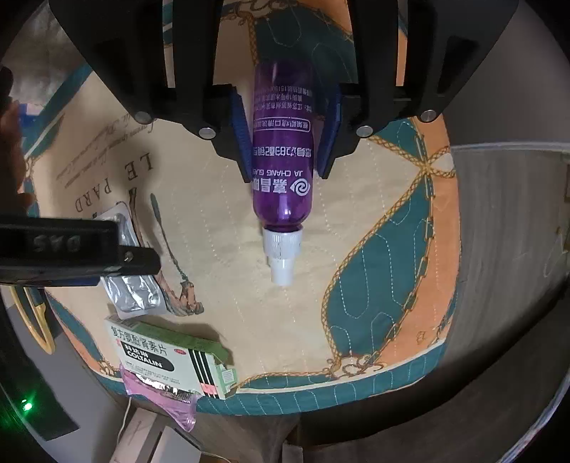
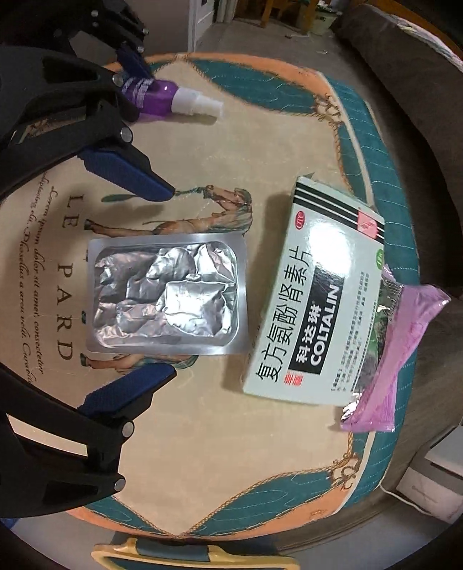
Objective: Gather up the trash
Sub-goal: 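Grasp the purple spray bottle with the left tool while the right grasps the foil blister pack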
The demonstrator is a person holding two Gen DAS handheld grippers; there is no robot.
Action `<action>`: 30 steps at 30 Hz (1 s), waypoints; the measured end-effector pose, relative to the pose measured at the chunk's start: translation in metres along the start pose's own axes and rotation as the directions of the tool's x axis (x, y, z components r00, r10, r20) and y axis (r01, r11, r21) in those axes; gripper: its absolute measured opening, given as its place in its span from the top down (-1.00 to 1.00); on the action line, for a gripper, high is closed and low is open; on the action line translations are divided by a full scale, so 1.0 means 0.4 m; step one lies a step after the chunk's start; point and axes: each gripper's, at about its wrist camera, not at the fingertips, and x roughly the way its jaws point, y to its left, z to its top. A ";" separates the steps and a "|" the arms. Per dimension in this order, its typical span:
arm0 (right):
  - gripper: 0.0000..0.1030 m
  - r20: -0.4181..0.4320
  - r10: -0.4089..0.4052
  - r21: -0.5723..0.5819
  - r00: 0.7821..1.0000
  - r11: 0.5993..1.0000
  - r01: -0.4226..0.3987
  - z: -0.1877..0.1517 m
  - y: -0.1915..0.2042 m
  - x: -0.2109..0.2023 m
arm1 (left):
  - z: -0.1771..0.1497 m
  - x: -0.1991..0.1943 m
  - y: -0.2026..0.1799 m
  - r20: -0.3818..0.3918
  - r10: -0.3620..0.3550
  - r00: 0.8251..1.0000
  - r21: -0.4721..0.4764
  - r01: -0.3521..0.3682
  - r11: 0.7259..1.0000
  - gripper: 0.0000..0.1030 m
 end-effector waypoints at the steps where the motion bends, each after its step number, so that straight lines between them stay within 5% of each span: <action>1: -0.65 -0.011 -0.011 -0.015 1.000 1.000 0.011 0.000 0.007 0.007 | 0.000 0.002 0.001 -0.002 -0.002 1.000 0.002 0.002 1.000 0.24; 6: -0.31 -0.006 -0.058 -0.099 0.998 0.993 0.057 -0.011 0.044 0.009 | 0.012 0.012 -0.013 -0.005 0.010 1.000 0.020 -0.010 1.000 0.36; 15: -0.31 0.020 0.033 -0.074 0.999 0.997 -0.032 -0.006 -0.028 -0.071 | 0.036 -0.054 -0.060 0.070 0.007 0.998 -0.002 -0.006 1.000 0.36; 22: -0.30 0.097 0.032 -0.073 0.995 0.997 -0.025 -0.060 -0.113 -0.179 | 0.057 -0.134 -0.123 0.137 0.019 0.990 0.041 -0.024 0.999 0.36; 30: -0.31 0.200 0.034 0.006 0.979 0.999 -0.036 -0.050 -0.304 -0.301 | 0.111 -0.173 -0.226 0.206 0.013 0.978 0.088 -0.032 0.996 0.36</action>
